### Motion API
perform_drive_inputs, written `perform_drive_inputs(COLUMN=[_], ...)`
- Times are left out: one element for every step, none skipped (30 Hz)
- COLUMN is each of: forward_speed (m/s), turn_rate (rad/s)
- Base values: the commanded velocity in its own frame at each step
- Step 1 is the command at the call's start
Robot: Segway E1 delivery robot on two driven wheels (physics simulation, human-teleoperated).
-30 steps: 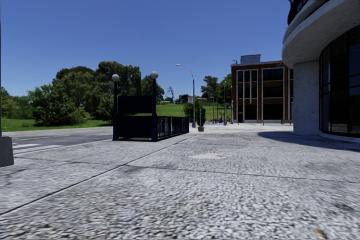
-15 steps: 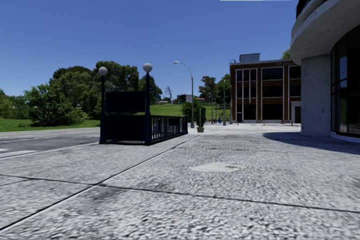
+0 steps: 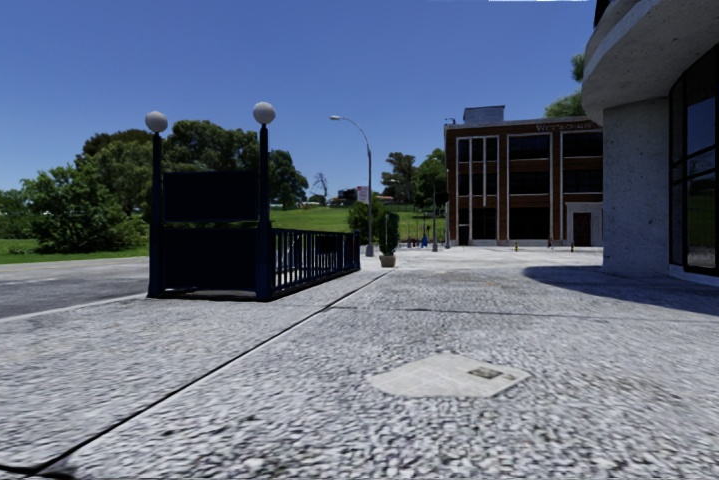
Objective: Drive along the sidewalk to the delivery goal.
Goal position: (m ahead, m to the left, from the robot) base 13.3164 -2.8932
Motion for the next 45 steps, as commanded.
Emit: perform_drive_inputs(forward_speed=[1.98,1.98,1.98,1.98,1.98,1.98,1.98,1.98,1.98,1.98,1.98,1.98,1.98,1.98,1.98,1.98,1.98,1.98,1.98,1.98,1.98,1.98,1.98,1.98,1.98,1.98,1.98,1.98,1.98,1.98,1.98,1.98,1.98,1.98,1.98,1.98,1.98,1.98,1.98,1.98,1.98,1.98,1.98,1.98,1.98], turn_rate=[-0.27,-0.29,-0.29,-0.29,-0.30,-0.30,-0.30,-0.30,-0.30,-0.30,-0.30,-0.30,-0.30,-0.30,-0.30,-0.30,-0.30,-0.30,-0.23,-0.08,-0.08,-0.01,0.00,0.00,0.00,0.00,0.00,0.00,0.00,0.00,0.00,-0.03,-0.03,-0.09,-0.19,-0.27,-0.27,-0.29,-0.30,-0.31,-0.31,-0.31,-0.31,-0.31,-0.31])
